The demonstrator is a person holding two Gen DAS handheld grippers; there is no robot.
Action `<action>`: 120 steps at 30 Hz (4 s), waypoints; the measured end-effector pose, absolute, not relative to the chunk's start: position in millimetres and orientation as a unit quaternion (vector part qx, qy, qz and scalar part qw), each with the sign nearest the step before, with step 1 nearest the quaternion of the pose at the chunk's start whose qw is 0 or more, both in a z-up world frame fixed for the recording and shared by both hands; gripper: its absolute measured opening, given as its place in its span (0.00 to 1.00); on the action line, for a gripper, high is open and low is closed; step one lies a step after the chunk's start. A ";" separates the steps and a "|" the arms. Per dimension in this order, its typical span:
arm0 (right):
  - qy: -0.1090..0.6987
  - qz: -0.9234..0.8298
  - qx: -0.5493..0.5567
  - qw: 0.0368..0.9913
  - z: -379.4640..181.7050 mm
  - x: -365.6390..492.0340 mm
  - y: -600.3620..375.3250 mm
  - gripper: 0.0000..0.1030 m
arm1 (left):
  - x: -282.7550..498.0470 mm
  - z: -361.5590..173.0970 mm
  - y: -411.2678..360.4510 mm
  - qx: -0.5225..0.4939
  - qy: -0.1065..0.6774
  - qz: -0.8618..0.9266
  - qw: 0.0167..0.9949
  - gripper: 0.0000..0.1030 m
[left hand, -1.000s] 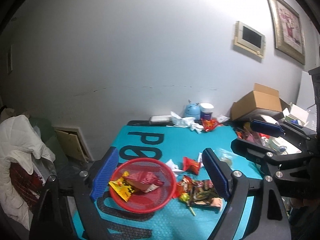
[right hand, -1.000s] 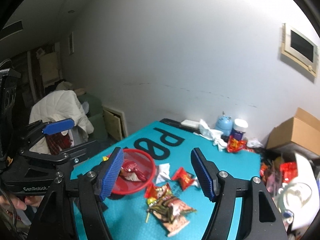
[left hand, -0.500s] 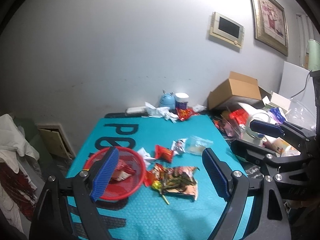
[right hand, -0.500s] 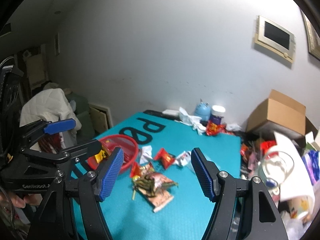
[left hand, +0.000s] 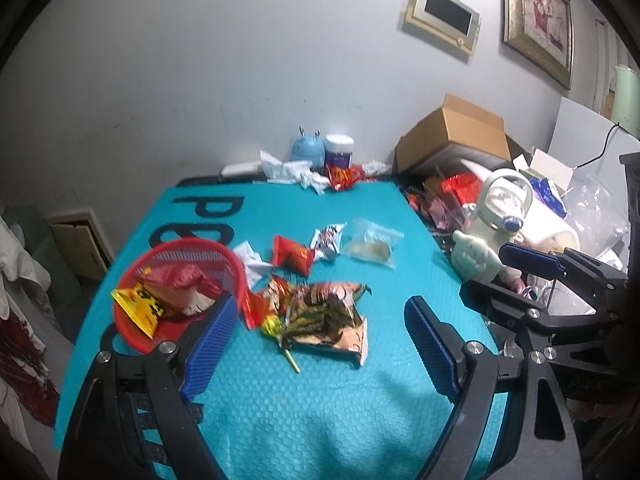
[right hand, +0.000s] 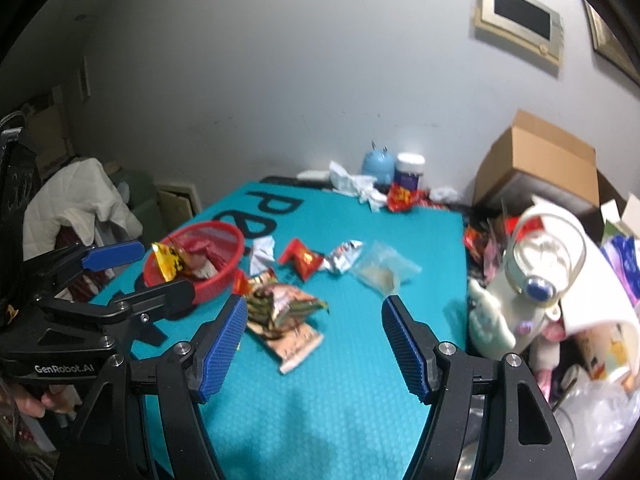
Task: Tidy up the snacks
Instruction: 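Withdraw both tools from the basket back toward the snack pile, then grasp the brown-green snack bag with the left tool while the right tool grasps the beige seaweed bag, then lift both bags and carry them toward the red basket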
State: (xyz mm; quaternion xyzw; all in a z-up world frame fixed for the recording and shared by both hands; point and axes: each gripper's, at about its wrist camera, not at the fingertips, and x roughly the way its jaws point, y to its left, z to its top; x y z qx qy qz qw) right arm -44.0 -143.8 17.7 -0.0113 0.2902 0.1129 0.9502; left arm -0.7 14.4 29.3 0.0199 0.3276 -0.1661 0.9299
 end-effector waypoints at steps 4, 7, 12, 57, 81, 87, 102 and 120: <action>0.304 0.105 -0.007 0.947 4.7 -38.0 -149.0 0.68 | 5.3 17.8 10.8 0.019 0.344 -0.166 0.924 0.83; 0.313 0.100 -0.004 0.944 -4.0 -33.0 -151.3 0.68 | 10.7 8.8 8.5 0.017 0.356 -0.170 0.919 0.83; 0.330 0.098 -0.003 0.939 -20.3 -23.6 -153.6 0.68 | 25.3 -8.6 7.9 0.011 0.381 -0.172 0.908 0.83; 0.405 0.097 0.034 0.909 -84.3 50.2 -186.2 0.68 | 128.1 -78.6 -28.3 0.022 0.448 -0.210 0.868 0.60; 0.405 0.204 -0.038 0.891 -74.2 52.6 -123.2 0.73 | 56.7 -35.8 47.7 -0.024 0.402 -0.152 0.903 0.58; 0.415 0.239 -0.071 0.875 -86.7 60.1 -101.8 0.77 | 43.8 -48.2 63.4 -0.041 0.413 -0.130 0.900 0.58; 0.450 0.256 -0.127 0.846 -118.3 85.4 -78.5 0.77 | 36.8 -55.3 67.7 -0.054 0.414 -0.108 0.902 0.58; 0.436 0.243 -0.093 0.861 -104.9 45.9 -95.5 0.50 | 22.7 -54.8 66.6 -0.061 0.417 -0.117 0.899 0.58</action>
